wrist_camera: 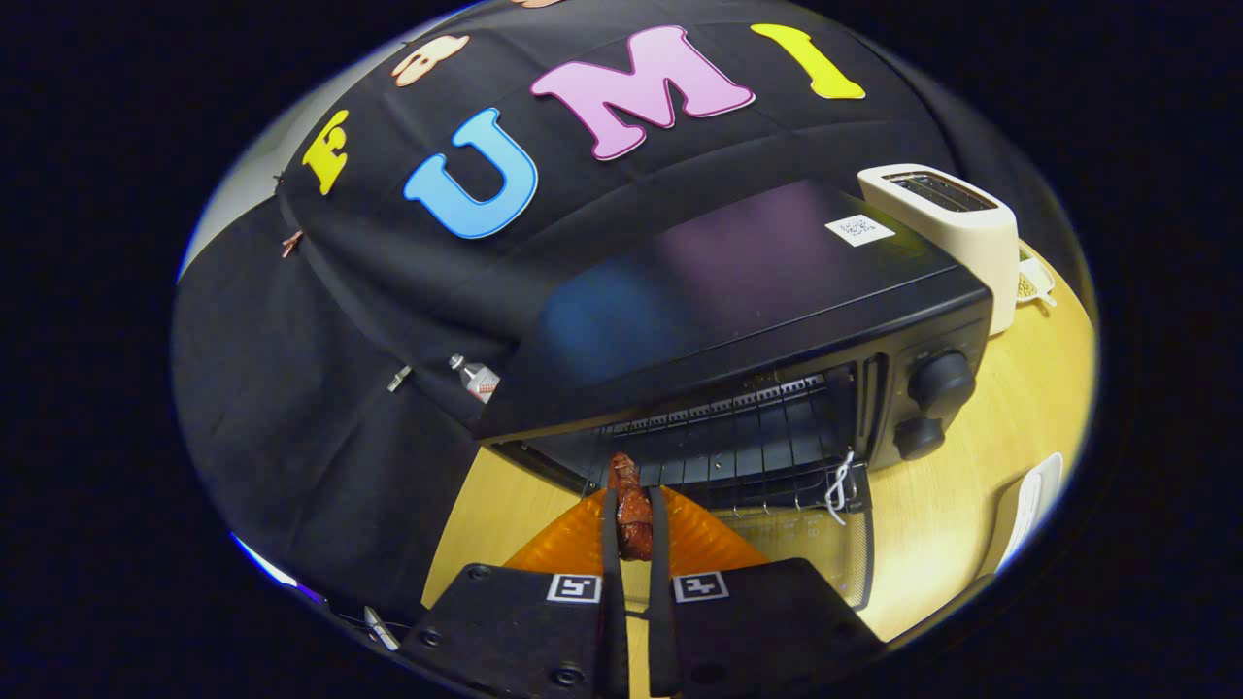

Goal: Open the toaster oven, put the food inside, and close the toaster oven door.

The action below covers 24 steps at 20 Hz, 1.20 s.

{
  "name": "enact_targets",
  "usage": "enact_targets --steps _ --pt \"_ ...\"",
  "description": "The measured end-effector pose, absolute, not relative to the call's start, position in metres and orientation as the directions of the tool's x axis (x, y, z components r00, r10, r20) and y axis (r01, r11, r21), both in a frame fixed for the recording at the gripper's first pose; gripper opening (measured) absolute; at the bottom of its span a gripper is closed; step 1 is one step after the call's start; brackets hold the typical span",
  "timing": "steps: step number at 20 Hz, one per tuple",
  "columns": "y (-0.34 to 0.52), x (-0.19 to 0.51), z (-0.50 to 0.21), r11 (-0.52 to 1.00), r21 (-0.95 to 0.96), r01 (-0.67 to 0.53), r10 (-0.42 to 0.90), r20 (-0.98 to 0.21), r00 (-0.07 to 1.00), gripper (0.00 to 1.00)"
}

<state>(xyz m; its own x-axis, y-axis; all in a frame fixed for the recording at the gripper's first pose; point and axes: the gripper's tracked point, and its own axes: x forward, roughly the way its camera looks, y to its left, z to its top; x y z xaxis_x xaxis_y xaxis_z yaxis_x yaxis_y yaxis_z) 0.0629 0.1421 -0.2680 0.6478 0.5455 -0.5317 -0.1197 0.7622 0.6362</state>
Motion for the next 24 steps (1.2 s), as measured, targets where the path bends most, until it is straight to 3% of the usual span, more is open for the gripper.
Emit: enact_targets --steps 8,10,14,15,18,20,21,24 --pt "0.142 0.101 -0.296 0.778 0.627 -0.042 0.478 -0.547 0.688 0.13" --pt "0.125 0.105 -0.309 0.844 0.536 -0.020 0.391 -0.590 0.706 0.20" --pt "0.106 0.096 -0.329 0.919 0.393 0.002 0.286 -0.672 0.684 0.43" --pt "0.102 0.097 -0.328 0.927 0.374 0.001 0.269 -0.669 0.693 0.59" --pt "0.091 0.096 -0.323 0.939 0.345 0.002 0.243 -0.666 0.705 0.84" --pt "0.081 0.090 -0.318 0.946 0.324 0.004 0.227 -0.672 0.705 0.90" --pt "0.076 0.088 -0.313 0.951 0.309 0.002 0.216 -0.669 0.711 0.98" --pt "0.058 0.081 -0.299 0.967 0.255 0.002 0.170 -0.652 0.739 0.99"
